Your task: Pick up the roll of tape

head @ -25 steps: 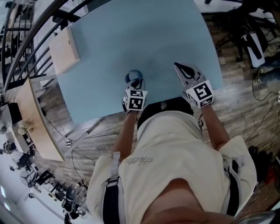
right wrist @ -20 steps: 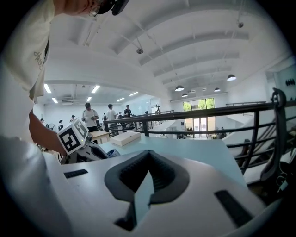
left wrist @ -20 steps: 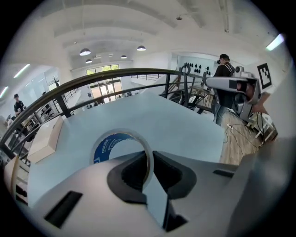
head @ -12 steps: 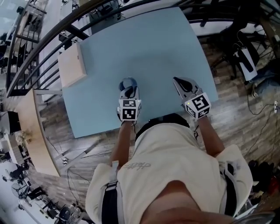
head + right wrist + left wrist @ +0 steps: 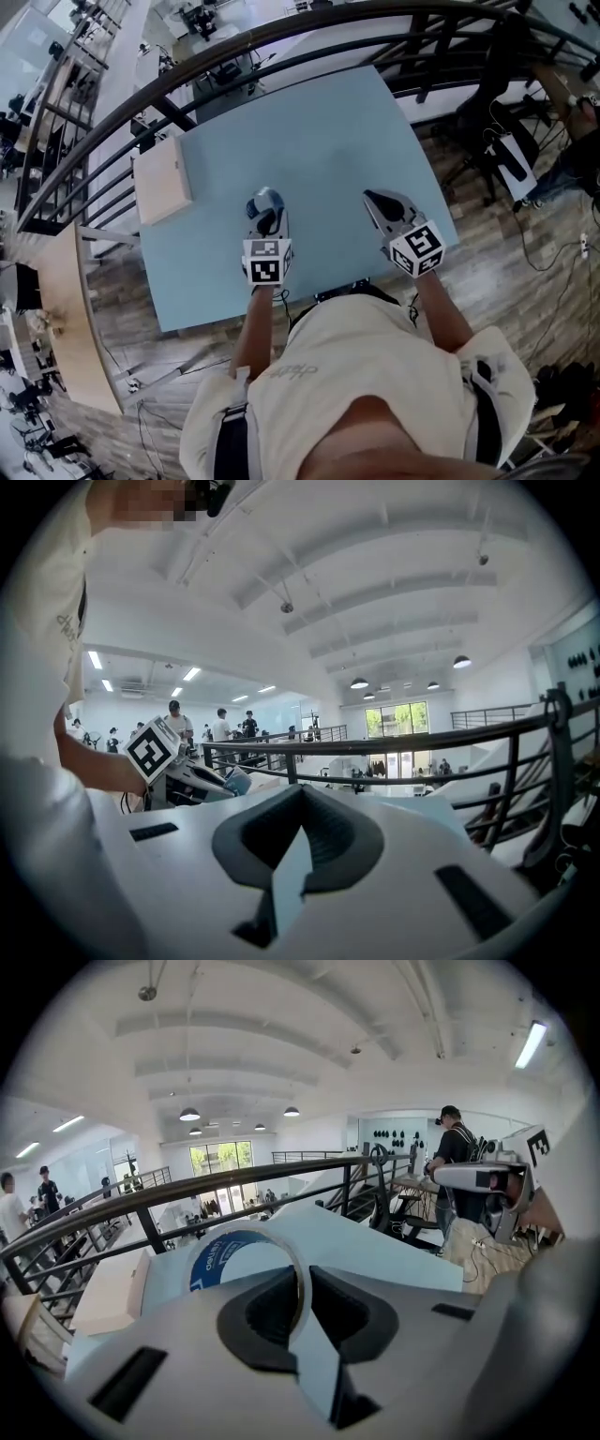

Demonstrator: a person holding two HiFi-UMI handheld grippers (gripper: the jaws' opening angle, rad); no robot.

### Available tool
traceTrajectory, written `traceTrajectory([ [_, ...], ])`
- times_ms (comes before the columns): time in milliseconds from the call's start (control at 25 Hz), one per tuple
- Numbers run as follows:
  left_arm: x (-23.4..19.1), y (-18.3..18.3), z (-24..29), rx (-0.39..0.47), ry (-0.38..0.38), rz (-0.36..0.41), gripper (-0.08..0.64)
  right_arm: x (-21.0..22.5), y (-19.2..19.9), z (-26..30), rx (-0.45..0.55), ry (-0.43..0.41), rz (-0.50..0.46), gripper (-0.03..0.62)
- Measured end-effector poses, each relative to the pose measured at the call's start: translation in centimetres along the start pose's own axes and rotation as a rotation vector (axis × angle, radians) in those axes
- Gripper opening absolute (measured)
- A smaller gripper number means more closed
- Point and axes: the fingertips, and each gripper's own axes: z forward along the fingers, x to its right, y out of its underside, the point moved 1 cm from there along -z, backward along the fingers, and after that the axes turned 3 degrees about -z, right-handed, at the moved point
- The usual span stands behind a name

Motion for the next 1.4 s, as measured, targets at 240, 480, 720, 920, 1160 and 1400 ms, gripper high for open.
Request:
traceTrajectory([
  [240, -1.2, -3.6, -0.8, 0.090, -0.016, -0.024, 0.055, 0.4, -1.4, 0.0, 0.042, 0.002, 0.025, 0.005],
  [480, -1.7, -7.3, -2.0, 0.173, -0.031, -0.022, 0.055, 0.3, -3.6, 0.3, 0.035, -0.018, -0.105, 0.005],
  [720, -1.7, -10.4, -3.0, 0.251, -0.034, -0.041, 0.055, 0.4, -6.0, 0.5, 0.080, -0.031, -0.095, 0.005],
  [920, -1.3, -11.9, -4.2, 0.301, -0.036, -0.036, 0.055, 1.0, -8.0, 0.2, 0.121, -0.015, -0.116, 0.005],
  [1160, -1.2, -13.8, -6.3, 0.360, -0.029, -0.028, 0.055, 0.9, -9.5, -0.3, 0.160, -0.014, -0.129, 0.005],
  [1400, -0.7, -14.7, -7.3, 0.385, -0.016, -0.012, 0.055, 0.7, -10.5, -0.5, 0.181, -0.005, -0.138, 0.005],
])
